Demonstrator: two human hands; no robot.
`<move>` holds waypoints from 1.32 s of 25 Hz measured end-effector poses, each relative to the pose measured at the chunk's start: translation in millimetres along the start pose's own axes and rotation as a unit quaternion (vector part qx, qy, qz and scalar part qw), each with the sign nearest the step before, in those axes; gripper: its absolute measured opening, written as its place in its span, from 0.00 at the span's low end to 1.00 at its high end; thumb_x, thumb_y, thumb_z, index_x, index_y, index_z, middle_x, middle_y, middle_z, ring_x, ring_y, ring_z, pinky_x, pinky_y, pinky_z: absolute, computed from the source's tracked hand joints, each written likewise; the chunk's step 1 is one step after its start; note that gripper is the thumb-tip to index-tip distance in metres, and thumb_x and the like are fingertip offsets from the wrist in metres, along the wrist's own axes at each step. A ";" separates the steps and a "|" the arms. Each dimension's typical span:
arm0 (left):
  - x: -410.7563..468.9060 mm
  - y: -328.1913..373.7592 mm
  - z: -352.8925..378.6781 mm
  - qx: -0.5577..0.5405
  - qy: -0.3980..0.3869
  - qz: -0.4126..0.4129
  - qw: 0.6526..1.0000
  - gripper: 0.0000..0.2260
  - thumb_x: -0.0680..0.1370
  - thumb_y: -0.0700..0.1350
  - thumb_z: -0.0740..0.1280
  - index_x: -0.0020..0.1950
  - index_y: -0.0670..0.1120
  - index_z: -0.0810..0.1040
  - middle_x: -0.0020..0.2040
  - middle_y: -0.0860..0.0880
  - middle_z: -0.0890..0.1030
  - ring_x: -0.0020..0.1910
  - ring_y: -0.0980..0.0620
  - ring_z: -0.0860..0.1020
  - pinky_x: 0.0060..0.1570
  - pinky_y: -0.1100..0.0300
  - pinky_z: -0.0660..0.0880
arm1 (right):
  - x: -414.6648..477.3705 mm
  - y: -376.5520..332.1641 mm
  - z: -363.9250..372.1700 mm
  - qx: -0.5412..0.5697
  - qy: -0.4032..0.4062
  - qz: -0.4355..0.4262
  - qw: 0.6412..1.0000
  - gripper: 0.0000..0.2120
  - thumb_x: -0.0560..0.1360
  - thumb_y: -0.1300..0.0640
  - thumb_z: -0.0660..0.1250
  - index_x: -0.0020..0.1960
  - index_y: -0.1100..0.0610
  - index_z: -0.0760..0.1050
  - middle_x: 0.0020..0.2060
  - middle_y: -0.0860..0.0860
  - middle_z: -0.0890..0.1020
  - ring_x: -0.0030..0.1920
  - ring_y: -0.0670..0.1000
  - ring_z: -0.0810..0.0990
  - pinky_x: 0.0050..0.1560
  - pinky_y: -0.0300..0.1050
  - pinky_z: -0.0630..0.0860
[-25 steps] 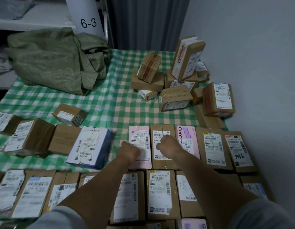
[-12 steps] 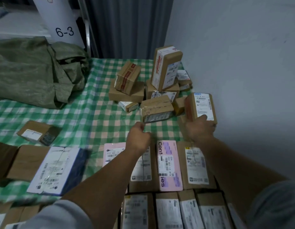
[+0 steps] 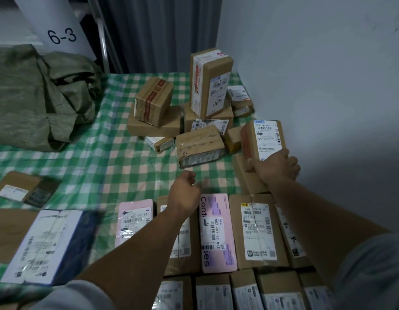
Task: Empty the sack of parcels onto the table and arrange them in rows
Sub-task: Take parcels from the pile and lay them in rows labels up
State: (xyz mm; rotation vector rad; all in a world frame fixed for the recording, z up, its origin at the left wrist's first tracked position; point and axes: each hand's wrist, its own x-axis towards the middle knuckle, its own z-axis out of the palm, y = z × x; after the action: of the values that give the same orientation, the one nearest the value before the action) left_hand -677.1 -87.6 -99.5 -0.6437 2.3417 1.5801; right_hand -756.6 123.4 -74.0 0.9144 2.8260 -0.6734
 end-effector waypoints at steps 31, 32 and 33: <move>-127.7 -157.0 -268.7 0.103 0.183 -0.118 0.971 0.20 0.72 0.44 0.69 0.63 0.40 0.75 0.62 0.37 0.78 0.60 0.36 0.77 0.57 0.47 0.79 | -355.0 -121.1 73.8 0.077 -0.215 -0.071 0.971 0.51 0.59 0.23 0.64 0.72 0.54 0.65 0.63 0.57 0.77 0.64 0.63 0.74 0.63 0.55 0.73; -128.1 -162.5 -272.6 0.108 0.188 -0.121 0.969 0.21 0.72 0.43 0.69 0.64 0.39 0.74 0.63 0.37 0.76 0.61 0.36 0.76 0.58 0.47 0.77 | -363.0 -121.2 82.6 0.057 -0.219 -0.072 0.971 0.55 0.60 0.22 0.63 0.77 0.55 0.60 0.67 0.59 0.75 0.66 0.63 0.73 0.65 0.57 0.73; -128.5 -166.5 -274.1 0.115 0.189 -0.124 0.967 0.22 0.73 0.42 0.70 0.65 0.38 0.73 0.64 0.36 0.74 0.63 0.35 0.74 0.60 0.48 0.75 | -369.2 -120.5 89.5 0.040 -0.220 -0.077 0.972 0.57 0.62 0.22 0.63 0.80 0.55 0.55 0.69 0.60 0.73 0.68 0.64 0.72 0.66 0.57 0.72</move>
State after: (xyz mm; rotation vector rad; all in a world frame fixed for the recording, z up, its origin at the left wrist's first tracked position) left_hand -472.2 -364.7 -74.1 -1.2148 2.5273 1.1348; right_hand -529.0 -200.3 -26.7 0.4800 2.4983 -0.8880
